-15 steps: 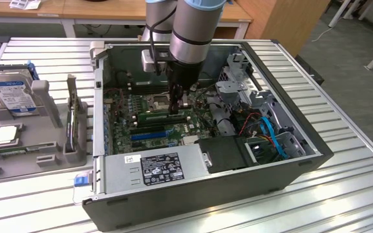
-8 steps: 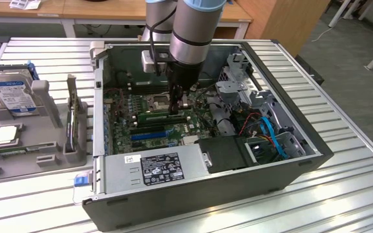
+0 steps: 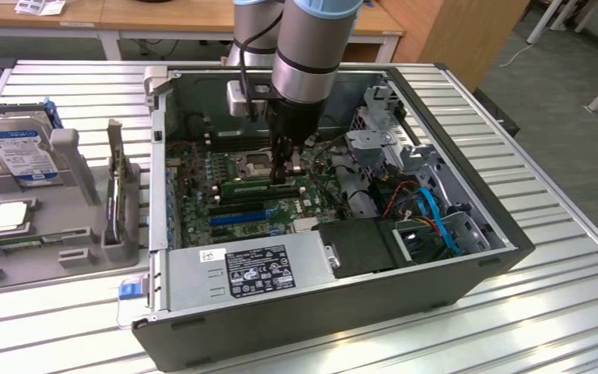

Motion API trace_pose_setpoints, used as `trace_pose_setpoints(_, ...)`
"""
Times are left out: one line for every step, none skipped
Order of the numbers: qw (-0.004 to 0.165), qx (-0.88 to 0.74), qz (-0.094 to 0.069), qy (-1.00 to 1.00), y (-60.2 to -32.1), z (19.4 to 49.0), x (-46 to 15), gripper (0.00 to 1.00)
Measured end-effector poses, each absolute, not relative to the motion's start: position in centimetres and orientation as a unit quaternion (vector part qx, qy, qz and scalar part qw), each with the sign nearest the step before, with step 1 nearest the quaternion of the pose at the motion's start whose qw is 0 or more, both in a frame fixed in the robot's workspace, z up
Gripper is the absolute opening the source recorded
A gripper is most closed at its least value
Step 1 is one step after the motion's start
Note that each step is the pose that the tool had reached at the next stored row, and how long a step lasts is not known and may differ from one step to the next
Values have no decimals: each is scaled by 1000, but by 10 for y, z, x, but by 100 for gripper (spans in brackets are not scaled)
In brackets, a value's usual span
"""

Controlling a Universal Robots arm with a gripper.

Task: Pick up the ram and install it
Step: 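Insert the ram into the slot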

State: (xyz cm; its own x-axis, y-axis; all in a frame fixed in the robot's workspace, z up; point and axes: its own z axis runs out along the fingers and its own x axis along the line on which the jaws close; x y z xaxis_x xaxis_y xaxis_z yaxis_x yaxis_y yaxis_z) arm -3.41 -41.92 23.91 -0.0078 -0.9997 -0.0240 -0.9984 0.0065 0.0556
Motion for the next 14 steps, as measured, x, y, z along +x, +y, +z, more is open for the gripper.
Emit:
trace_pose_setpoints(11, 704, -28, -709, -419, 239, -34, 11)
trace_pose_setpoints(11, 704, -28, -709, -419, 239, -34, 11)
trace_pose_setpoints(11, 704, -28, -709, -419, 239, -34, 11)
trace_pose_setpoints(11, 704, -28, -709, -419, 239, -34, 11)
trace_pose_setpoints(11, 704, -28, -709, -419, 239, -34, 11)
trace_pose_setpoints(11, 704, -28, -709, -419, 238, -34, 11)
trace_pose_setpoints(11, 704, -28, -709, -419, 238, -34, 11)
trace_pose_setpoints(11, 704, -28, -709, -419, 238, -34, 11)
trace_pose_setpoints(11, 704, -28, -709, -419, 238, -34, 11)
trace_pose_setpoints(11, 704, -28, -709, -419, 237, -34, 11)
trace_pose_setpoints(11, 704, -28, -709, -419, 237, -34, 11)
trace_pose_setpoints(11, 704, -28, -709, -419, 237, -34, 11)
trace_pose_setpoints(11, 704, -28, -709, -419, 237, -34, 11)
trace_pose_setpoints(11, 704, -28, -709, -419, 237, -34, 11)
